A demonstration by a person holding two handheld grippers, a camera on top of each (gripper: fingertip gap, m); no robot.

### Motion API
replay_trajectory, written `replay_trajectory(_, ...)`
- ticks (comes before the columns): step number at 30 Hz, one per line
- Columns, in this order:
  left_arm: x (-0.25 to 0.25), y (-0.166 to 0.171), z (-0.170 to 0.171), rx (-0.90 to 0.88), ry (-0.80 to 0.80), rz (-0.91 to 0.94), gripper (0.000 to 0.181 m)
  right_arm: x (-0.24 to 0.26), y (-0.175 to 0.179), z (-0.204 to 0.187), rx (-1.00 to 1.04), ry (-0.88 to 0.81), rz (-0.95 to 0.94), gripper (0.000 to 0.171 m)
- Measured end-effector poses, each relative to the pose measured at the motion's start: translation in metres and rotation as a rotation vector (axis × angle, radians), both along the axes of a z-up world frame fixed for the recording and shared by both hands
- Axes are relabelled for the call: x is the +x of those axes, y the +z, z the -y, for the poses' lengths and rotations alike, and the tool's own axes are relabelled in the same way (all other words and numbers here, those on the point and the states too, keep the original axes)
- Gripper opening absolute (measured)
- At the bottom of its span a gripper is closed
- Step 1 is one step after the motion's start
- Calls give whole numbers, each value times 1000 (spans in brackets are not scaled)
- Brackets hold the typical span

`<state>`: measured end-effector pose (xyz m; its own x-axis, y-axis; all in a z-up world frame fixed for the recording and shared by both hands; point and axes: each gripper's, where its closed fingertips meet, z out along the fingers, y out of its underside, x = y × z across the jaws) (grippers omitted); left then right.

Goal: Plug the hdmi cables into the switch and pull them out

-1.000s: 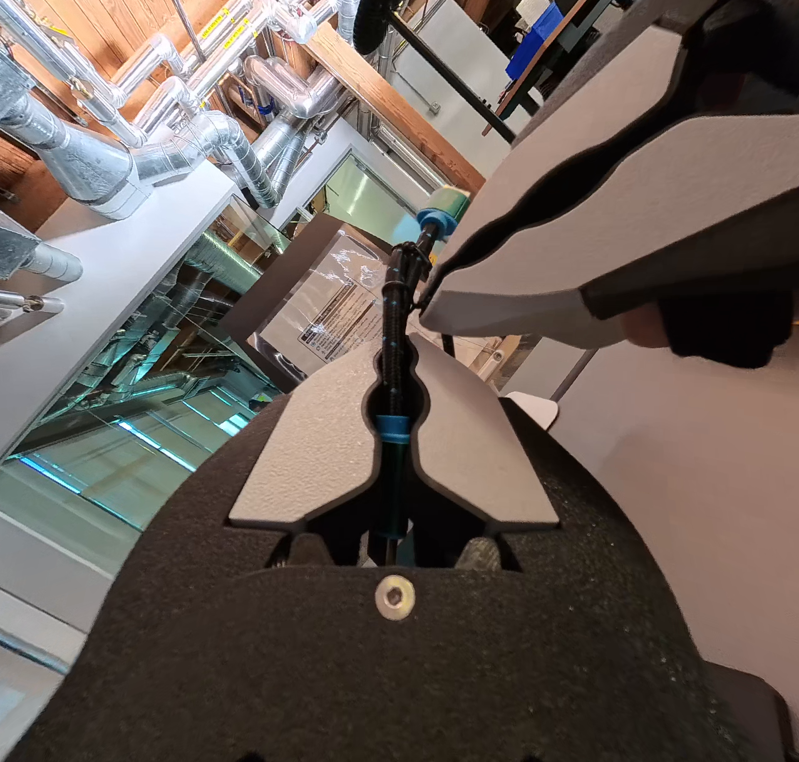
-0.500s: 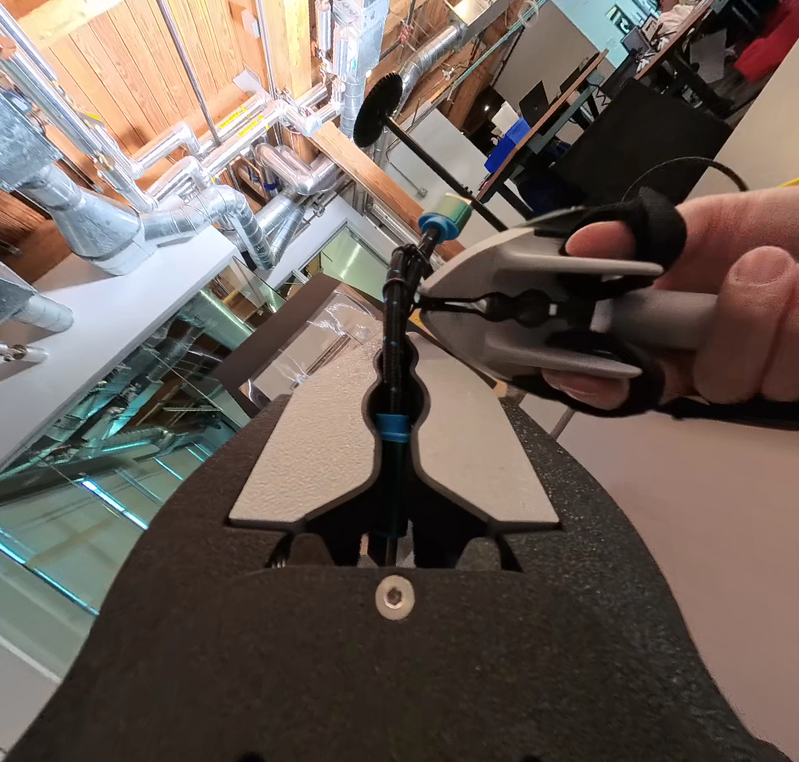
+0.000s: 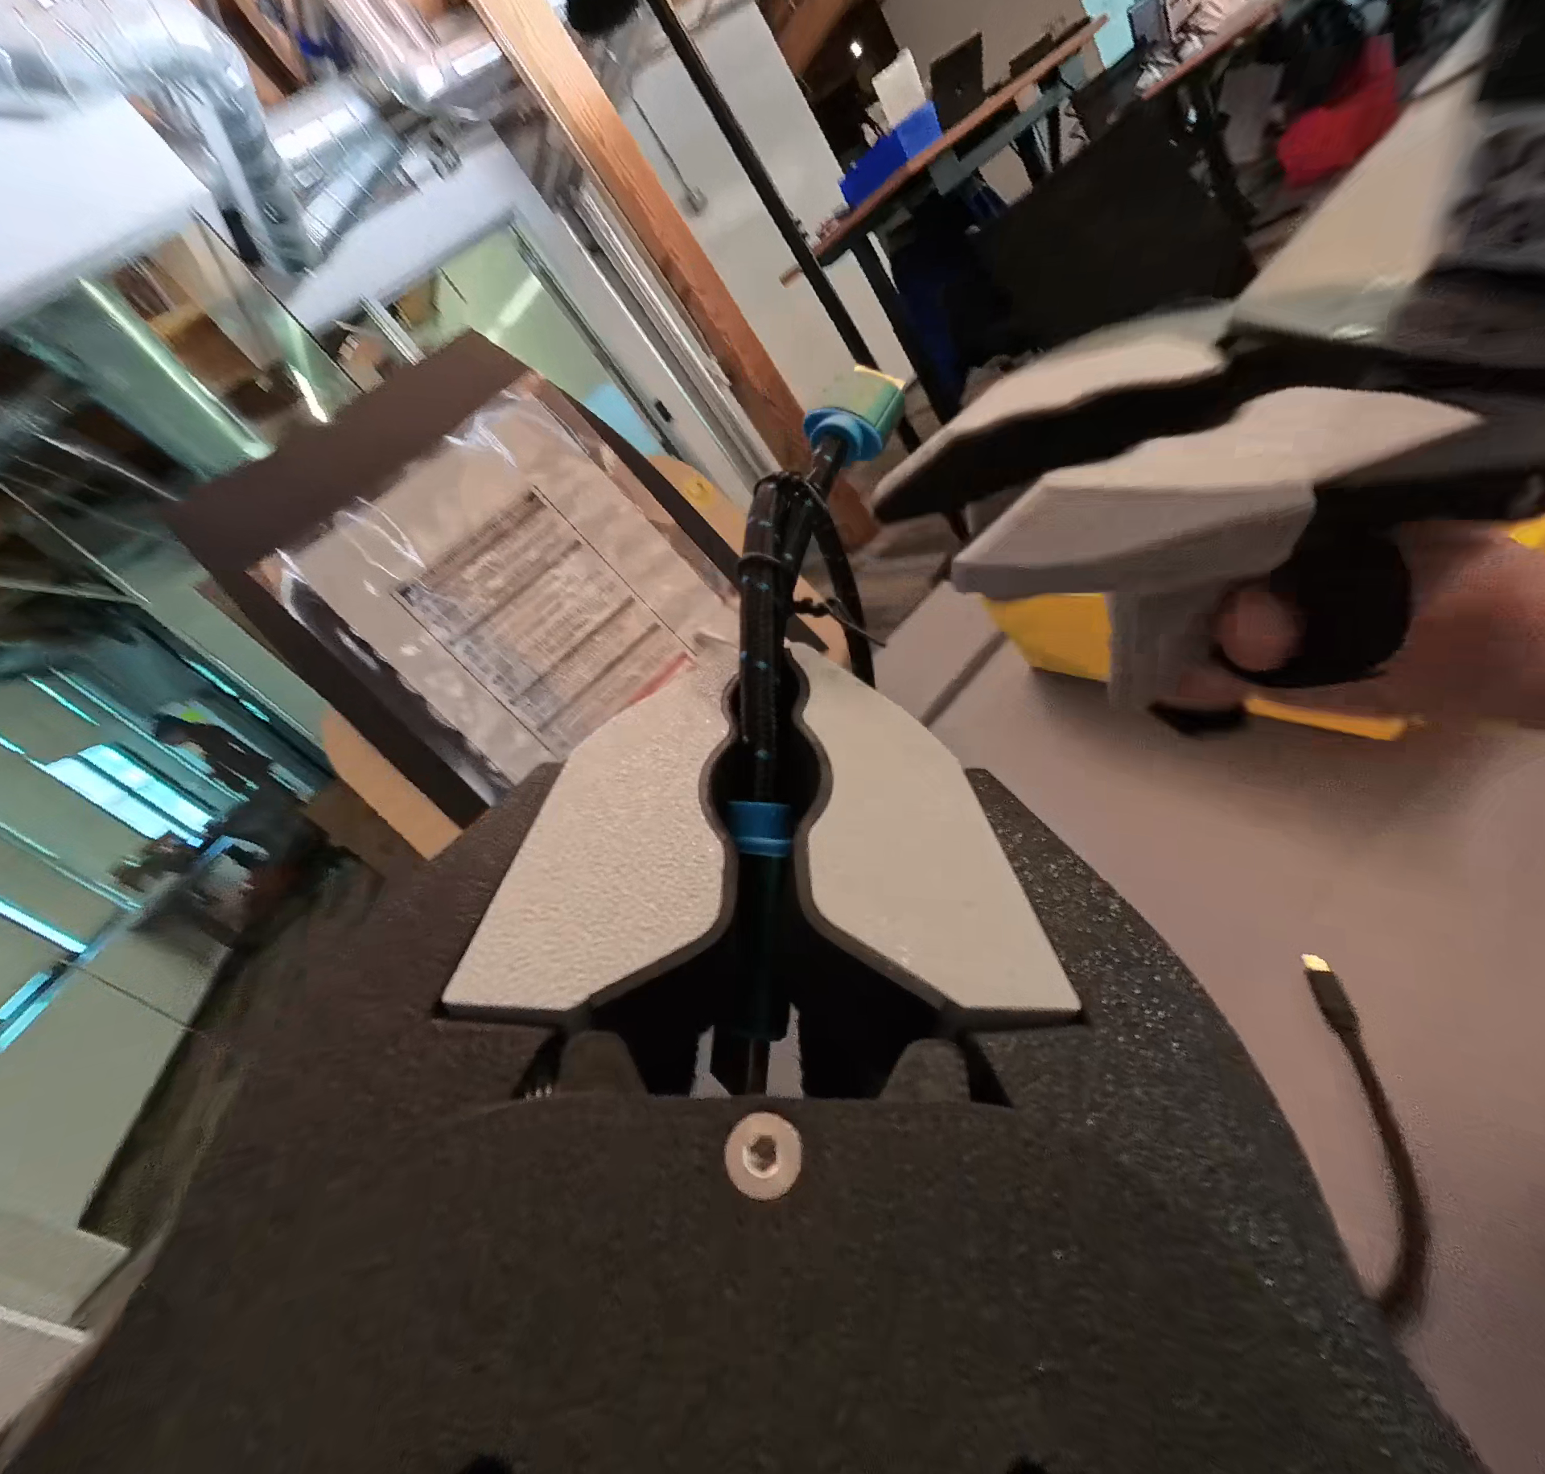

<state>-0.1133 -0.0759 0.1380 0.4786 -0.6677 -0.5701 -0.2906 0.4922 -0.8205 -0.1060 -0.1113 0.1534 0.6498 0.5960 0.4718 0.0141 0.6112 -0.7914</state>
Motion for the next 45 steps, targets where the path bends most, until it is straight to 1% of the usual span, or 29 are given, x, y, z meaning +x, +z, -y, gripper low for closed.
replay_trajectory(1, 0, -3, 0, -35, -6, -15, 4, -1, -2, 2, 119, -124, 106, 27)
replay_trajectory(3, 2, -11, 0, -94, -28, -49, 3, -3, -7, 3, 332, -323, 294, 31)
replay_trajectory(4, 3, -14, 2, -116, -43, -66, 4, -4, -10, 3, 394, -369, 363, 32)
replay_trajectory(8, 5, -26, 8, -192, -80, -134, 4, -1, -27, -12, 518, -551, 605, 33)
replay_trajectory(11, 4, -33, 7, -219, -71, -177, 4, -2, -33, -14, 630, -647, 709, 31)
replay_trajectory(15, 3, -37, 7, -255, -77, -196, 4, -2, -29, -13, 681, -702, 707, 20)
replay_trajectory(20, 2, -39, 7, -314, -88, -188, 4, -7, -25, -8, 731, -743, 708, 22)
replay_trajectory(23, 4, -42, 7, -332, -93, -190, 4, -15, -31, -6, 723, -709, 735, 22)
replay_trajectory(27, 7, -46, 6, -333, -83, -206, 4, -14, -34, -11, 714, -740, 767, 17)
replay_trajectory(31, 9, -49, 9, -346, -98, -216, 4, -15, -35, -10, 731, -736, 795, 10)
replay_trajectory(35, 10, -53, 7, -334, -81, -239, 4, -16, -39, -13, 717, -735, 825, 4)
replay_trajectory(37, 9, -50, 4, -310, -60, -227, 4, -15, -36, -16, 641, -717, 761, 4)
replay_trajectory(40, 10, -39, 6, -268, -68, -168, 4, -14, -22, -11, 497, -624, 537, 3)
replay_trajectory(42, 11, -29, 9, -231, -80, -118, 3, -13, -13, -6, 369, -505, 330, 3)
replay_trajectory(45, 12, -17, 12, -153, -72, -47, 3, -8, -3, -3, 118, -250, 8, 3)
